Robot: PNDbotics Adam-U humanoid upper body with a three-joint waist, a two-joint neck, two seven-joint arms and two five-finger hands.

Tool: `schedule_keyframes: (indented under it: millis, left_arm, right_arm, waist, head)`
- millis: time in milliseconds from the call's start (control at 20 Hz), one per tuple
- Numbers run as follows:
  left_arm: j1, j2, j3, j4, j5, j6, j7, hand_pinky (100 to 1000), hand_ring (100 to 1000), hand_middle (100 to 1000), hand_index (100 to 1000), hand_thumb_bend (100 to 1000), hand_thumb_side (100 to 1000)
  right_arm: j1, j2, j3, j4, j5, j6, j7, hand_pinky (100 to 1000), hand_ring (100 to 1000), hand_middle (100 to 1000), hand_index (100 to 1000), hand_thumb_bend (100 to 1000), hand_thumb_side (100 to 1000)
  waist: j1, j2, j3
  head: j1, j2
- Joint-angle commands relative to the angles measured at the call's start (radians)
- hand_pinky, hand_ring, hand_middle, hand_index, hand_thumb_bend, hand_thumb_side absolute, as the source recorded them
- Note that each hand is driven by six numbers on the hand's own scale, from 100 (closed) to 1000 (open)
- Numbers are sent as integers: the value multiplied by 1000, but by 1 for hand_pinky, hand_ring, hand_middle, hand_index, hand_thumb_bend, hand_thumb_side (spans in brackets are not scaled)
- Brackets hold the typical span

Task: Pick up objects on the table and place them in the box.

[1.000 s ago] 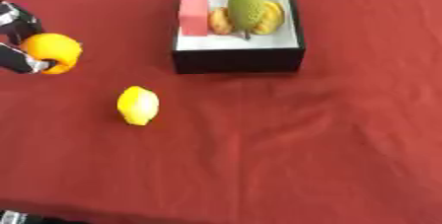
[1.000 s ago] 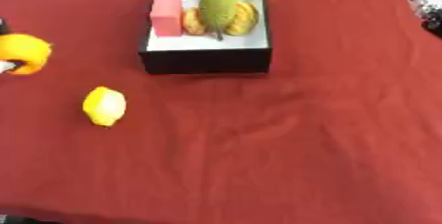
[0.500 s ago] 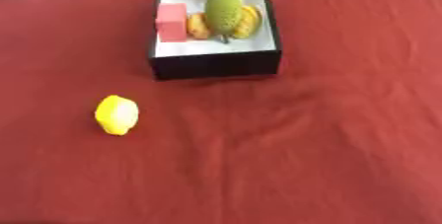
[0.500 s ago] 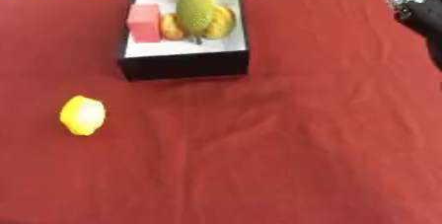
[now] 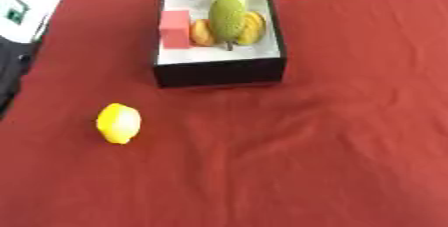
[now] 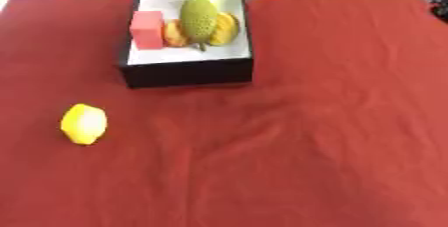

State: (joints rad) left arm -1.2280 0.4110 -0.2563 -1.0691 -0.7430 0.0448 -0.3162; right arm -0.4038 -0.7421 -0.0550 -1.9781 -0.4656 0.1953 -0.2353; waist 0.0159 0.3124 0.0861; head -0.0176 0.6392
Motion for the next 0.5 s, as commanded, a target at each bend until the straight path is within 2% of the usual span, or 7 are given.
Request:
schedule_keyframes:
  millis: [50, 250, 350, 400, 450, 500]
  left_arm:
    - [-39, -40, 13, 80, -86, -36, 18, 586, 548, 487, 566, 427, 100]
    - [-42, -84, 36, 151, -155, -56, 51, 593, 555, 497, 580, 437, 100]
    - [-40, -91, 41, 167, -172, -64, 60, 628, 592, 543, 639, 532, 100]
    - [-39, -92, 42, 172, -176, -70, 60, 683, 670, 633, 723, 610, 100]
    - [-39, -92, 44, 171, -177, -74, 60, 719, 716, 682, 762, 626, 180]
    - [-38, -90, 48, 167, -173, -76, 63, 794, 789, 762, 830, 669, 393]
  right_arm:
    - [-22, -10, -1, -22, -12, 4, 9, 832, 794, 705, 857, 235, 289]
    - [-35, -4, 5, -22, -16, 8, 14, 833, 794, 704, 857, 233, 290]
    - [-37, -4, 5, -22, -17, 8, 15, 833, 793, 704, 857, 233, 289]
    - [-37, -5, 5, -22, -17, 8, 15, 833, 793, 704, 856, 233, 290]
    - [-36, -6, 5, -22, -17, 8, 15, 833, 793, 703, 856, 233, 290]
    - [-34, -6, 5, -22, -17, 8, 15, 833, 793, 703, 856, 232, 291]
  waist:
    - [-3, -16, -6]
    - [-4, -13, -18]
    - [-4, -13, -20]
    - [-3, -13, -20]
    - [-3, -14, -19]
    - [-3, -14, -18]
  head:
    - [13, -15]
    - [18, -13]
    - [19, -13]
    - [19, -12]
    - [18, -11]
    - [17, -9]
